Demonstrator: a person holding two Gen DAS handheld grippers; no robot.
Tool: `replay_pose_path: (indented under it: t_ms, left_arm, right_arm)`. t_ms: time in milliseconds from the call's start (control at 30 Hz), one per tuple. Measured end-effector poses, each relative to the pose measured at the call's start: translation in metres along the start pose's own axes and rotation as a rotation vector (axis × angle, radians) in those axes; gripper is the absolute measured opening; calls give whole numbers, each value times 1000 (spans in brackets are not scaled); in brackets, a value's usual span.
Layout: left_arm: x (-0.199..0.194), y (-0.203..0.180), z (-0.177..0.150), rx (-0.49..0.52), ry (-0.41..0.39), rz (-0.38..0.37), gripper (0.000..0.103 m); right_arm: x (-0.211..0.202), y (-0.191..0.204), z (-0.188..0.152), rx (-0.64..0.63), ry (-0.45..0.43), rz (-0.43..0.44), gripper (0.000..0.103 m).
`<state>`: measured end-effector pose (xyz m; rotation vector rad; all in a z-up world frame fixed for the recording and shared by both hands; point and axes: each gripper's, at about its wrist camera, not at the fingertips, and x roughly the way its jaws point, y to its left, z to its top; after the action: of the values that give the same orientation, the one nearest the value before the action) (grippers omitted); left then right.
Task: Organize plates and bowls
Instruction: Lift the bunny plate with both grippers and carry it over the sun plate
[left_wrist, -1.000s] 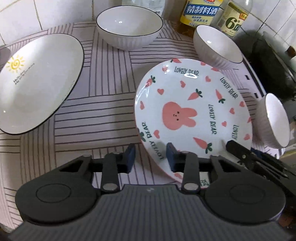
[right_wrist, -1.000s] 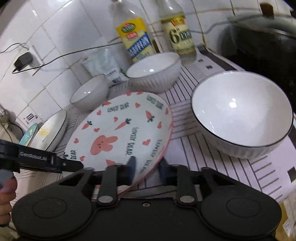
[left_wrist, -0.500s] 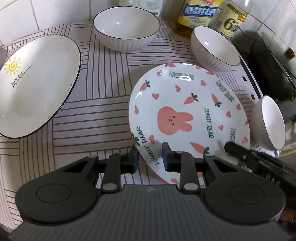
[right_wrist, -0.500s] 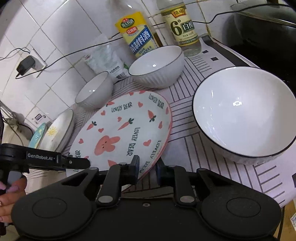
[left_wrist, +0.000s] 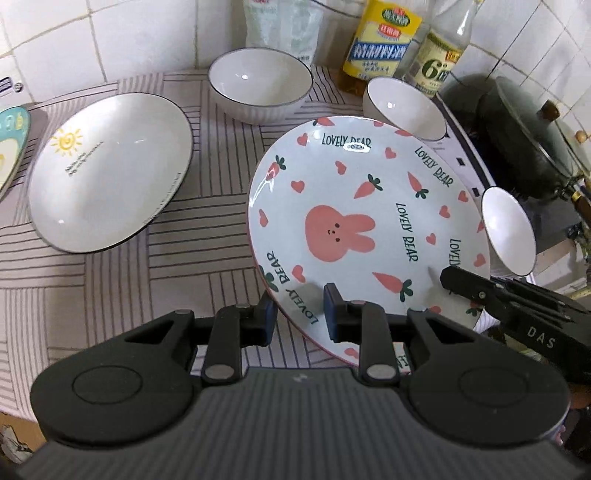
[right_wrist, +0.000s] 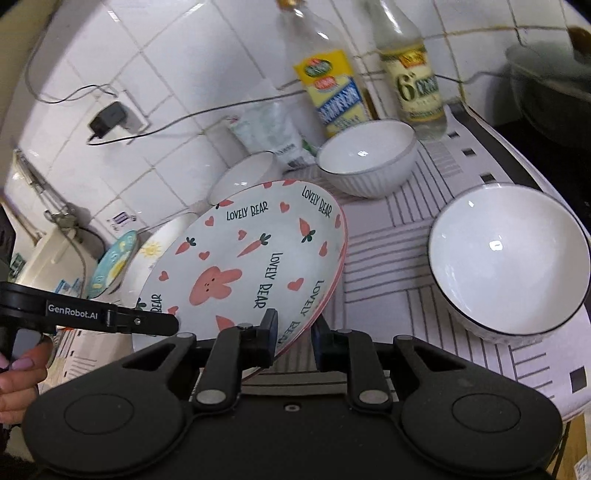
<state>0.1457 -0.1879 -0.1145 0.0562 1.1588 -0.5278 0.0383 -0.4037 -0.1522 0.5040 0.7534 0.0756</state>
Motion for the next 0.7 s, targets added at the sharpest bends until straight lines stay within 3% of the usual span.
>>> replay_pose_path:
  t_ms: [367, 700]
  left_arm:
    - [-56, 22, -19, -80, -99, 12, 24]
    - [-78, 68, -27, -223, -124, 72, 25]
  right_arm:
    - [-9, 40, 23, -130, -13, 101, 24]
    - [28, 79, 42, -233, 62, 210, 24]
